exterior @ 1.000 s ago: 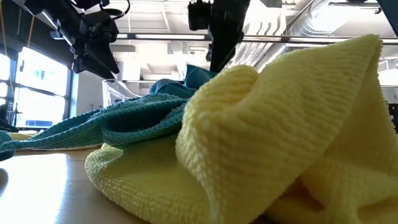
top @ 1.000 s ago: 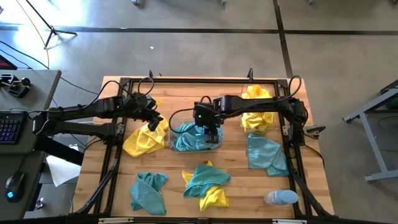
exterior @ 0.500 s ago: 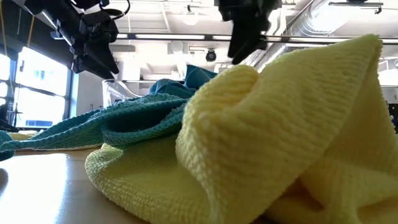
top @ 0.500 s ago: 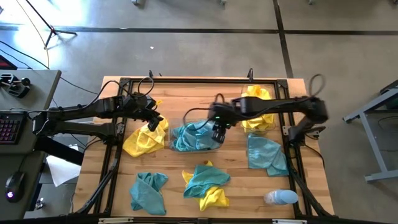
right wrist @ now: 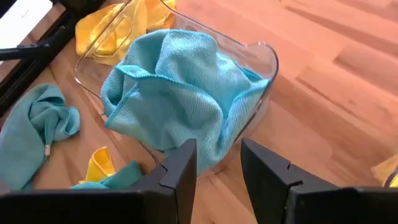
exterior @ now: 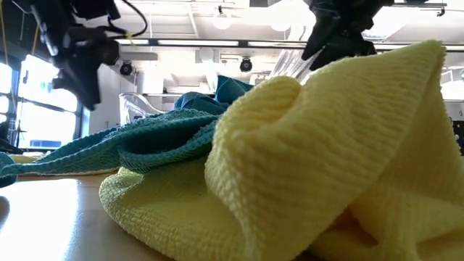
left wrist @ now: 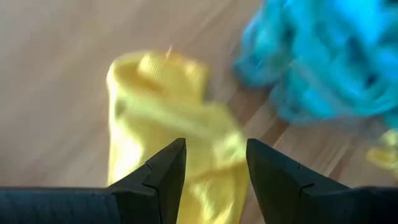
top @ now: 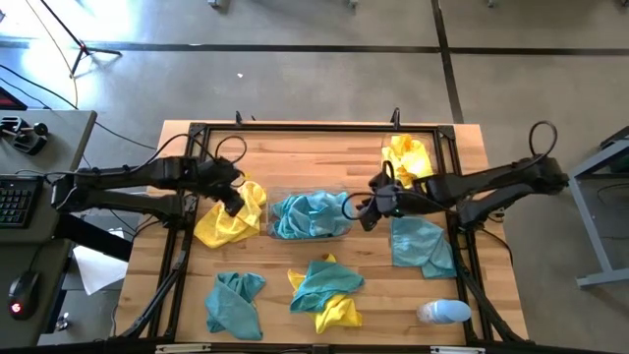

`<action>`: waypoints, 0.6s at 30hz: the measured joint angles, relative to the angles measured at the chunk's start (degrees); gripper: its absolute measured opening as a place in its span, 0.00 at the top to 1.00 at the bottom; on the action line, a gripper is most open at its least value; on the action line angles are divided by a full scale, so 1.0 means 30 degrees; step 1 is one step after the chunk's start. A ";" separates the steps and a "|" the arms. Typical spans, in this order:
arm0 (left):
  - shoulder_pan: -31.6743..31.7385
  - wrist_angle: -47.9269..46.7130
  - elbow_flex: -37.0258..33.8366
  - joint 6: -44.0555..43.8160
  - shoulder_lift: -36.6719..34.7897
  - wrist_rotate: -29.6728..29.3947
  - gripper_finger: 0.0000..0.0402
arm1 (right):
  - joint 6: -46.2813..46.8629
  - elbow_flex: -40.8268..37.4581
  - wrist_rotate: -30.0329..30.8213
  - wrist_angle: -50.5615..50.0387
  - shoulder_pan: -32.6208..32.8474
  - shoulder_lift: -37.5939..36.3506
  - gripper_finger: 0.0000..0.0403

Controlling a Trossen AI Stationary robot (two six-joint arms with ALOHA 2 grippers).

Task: Sort microfiber towel by color & place in baskets
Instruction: Put the yellow towel into the top transparent bin

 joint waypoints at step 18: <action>-0.1236 -0.0095 -0.2010 -0.1338 0.4662 -0.1110 0.61 | 0.1097 -0.0444 0.1202 0.1151 0.0327 0.0009 0.71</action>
